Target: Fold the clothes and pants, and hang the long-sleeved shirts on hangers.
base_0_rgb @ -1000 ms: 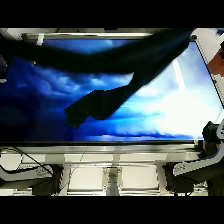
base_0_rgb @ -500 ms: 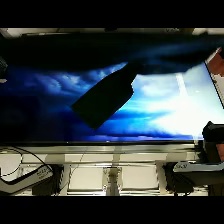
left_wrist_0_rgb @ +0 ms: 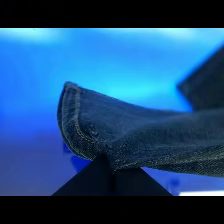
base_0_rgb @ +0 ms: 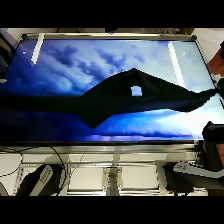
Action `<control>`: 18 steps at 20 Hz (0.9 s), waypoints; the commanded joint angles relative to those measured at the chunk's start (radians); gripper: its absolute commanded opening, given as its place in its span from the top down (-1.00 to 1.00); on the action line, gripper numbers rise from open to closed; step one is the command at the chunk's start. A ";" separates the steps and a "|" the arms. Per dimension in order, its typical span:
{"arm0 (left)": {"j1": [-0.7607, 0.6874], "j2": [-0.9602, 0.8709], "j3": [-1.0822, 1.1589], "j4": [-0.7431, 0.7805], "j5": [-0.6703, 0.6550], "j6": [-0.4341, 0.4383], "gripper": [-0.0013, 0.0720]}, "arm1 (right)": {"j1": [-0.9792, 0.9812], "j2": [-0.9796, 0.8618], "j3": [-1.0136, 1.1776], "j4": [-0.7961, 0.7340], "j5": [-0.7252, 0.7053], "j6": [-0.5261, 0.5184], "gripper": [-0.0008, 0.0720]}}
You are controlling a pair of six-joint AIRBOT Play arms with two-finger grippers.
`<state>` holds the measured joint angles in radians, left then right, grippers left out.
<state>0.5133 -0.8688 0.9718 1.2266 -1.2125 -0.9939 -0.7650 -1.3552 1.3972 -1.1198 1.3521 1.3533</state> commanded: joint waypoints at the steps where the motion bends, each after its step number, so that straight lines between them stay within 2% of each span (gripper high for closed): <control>1: 0.000 0.202 -0.246 0.060 -0.001 0.046 0.90 | -0.002 0.078 -0.167 -0.155 -0.064 0.013 0.93; 5: 0.000 0.480 -0.497 0.235 0.012 0.078 0.89 | -0.002 0.144 -0.297 -0.348 -0.122 0.088 0.93; 9: 0.000 0.665 -0.634 0.240 -0.020 0.074 0.89 | -0.002 0.155 -0.380 -0.463 -0.108 0.113 0.93; 12: -0.001 0.701 -0.660 0.240 -0.046 0.075 0.89 | -0.002 0.156 -0.418 -0.586 -0.094 0.150 0.93; 18: -0.006 0.697 -0.660 0.240 -0.018 0.098 0.89 | -0.002 0.155 -0.495 -0.683 -0.059 0.155 0.93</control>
<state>0.5117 -0.1806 0.3191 1.4628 -1.2495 -0.9123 -0.7670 -1.2011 0.9405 -1.7256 1.2709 1.4994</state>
